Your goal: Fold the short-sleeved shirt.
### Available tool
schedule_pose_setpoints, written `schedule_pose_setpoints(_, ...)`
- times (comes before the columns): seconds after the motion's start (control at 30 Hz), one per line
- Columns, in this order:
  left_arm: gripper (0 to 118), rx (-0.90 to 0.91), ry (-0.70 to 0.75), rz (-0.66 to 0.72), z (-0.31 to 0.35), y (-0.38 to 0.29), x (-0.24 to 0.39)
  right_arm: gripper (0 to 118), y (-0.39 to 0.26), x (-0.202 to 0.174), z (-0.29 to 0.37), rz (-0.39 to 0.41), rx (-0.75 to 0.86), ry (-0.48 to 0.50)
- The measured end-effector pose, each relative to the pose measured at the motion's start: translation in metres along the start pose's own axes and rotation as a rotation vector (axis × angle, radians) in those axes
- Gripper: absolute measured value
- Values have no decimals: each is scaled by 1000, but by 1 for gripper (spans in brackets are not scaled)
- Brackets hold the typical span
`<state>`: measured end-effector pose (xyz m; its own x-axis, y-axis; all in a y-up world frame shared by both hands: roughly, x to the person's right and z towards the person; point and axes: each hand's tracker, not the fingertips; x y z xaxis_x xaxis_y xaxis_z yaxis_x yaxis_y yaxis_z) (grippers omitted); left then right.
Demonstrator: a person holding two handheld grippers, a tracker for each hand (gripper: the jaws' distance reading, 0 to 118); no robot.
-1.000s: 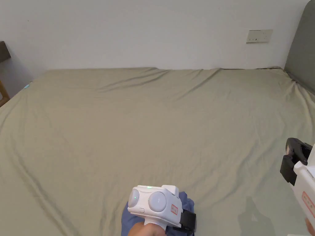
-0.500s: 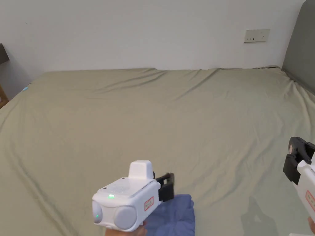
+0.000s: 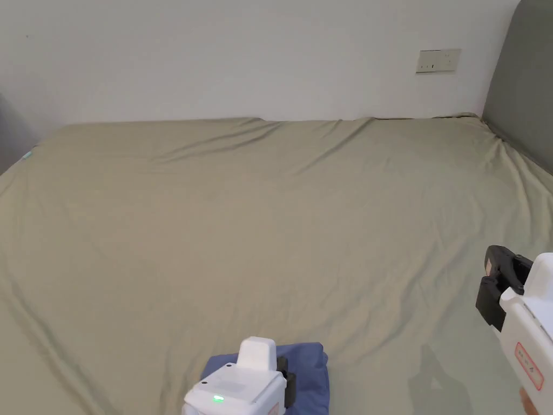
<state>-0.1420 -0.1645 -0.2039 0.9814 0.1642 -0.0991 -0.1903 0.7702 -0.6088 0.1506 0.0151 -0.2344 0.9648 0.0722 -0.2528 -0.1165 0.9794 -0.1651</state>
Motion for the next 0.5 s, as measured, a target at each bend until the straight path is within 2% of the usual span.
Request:
schedule_pose_setpoints(0.33, 0, -164, 10, -68, -59, -41, 45, 1, -8, 15, -4, -6, -24, -23)
schedule_pose_setpoints(0.5, 0, -161, -9, -105, -39, -22, 50, 1, -10, 19, -2, -10, -32, -35)
